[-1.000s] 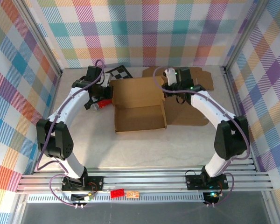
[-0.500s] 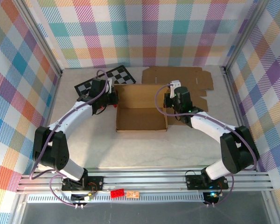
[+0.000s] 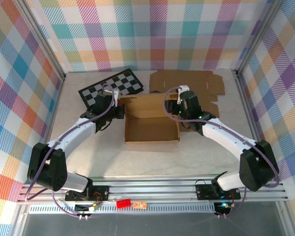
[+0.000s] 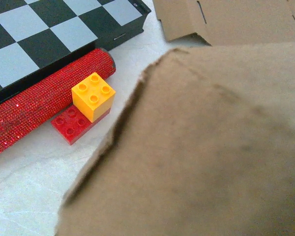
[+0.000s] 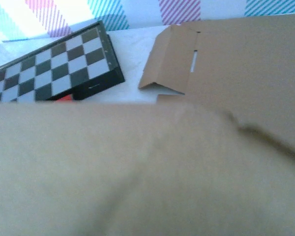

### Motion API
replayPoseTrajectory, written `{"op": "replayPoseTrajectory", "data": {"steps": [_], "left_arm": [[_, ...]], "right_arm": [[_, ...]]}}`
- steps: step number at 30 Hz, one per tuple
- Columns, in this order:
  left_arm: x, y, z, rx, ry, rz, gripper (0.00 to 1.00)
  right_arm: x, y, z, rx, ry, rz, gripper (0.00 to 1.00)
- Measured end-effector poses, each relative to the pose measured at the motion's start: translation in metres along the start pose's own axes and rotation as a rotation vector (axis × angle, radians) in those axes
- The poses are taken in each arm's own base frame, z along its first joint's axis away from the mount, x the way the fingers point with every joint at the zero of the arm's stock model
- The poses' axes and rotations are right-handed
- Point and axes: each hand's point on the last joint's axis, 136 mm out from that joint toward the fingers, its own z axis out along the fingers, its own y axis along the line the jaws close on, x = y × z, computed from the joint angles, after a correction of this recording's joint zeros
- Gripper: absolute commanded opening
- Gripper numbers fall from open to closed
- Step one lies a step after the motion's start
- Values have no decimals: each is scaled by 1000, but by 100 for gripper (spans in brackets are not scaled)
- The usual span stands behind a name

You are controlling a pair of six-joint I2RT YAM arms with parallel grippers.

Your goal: Fold the paper box

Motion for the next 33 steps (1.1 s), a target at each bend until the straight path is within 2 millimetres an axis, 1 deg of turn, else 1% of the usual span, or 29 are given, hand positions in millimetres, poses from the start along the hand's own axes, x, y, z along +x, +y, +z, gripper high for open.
{"op": "replayPoseTrajectory", "data": {"steps": [1,2,4,6,7,9,13,15,18,21,24,27,29,31,33], "left_arm": [[1,-1,0,1,0,4,0],[1,-1,0,0,-2,7,0],[0,-3,-1,2,-4,15,0],[0,-5,-1,5,-6,24,0],[0,-6,-2,6,-7,30,0],[0,-6,-2,6,-8,39,0],[0,-6,-2,3,-9,46,0],[0,-6,-2,3,-9,47,0],[-1,-6,-2,0,-10,52,0],[-1,-8,-2,-2,-12,62,0],[-1,-8,-3,-1,-12,70,0],[-1,-8,-2,-1,-11,72,0],[-1,-9,-2,-3,-12,73,0],[-1,-9,-2,-5,-13,73,0],[-1,-9,-2,-4,-13,73,0]], "right_arm": [[-3,4,-6,-12,11,17,75],[-6,7,-12,-25,20,36,76],[-7,12,-27,-49,47,79,83],[-8,16,-41,-67,78,126,85],[-8,18,-48,-73,96,148,88],[-10,20,-58,-73,125,180,91],[-16,18,-72,-65,176,243,91],[-18,15,-76,-48,205,271,91],[-19,3,-77,-2,240,317,91],[-18,-13,-81,47,255,374,88],[-36,-29,-89,84,221,443,87],[-70,-34,-101,92,157,510,85],[-90,-35,-103,86,137,572,82],[-93,-39,-96,91,168,640,80],[-83,-47,-82,113,238,703,77]]}}
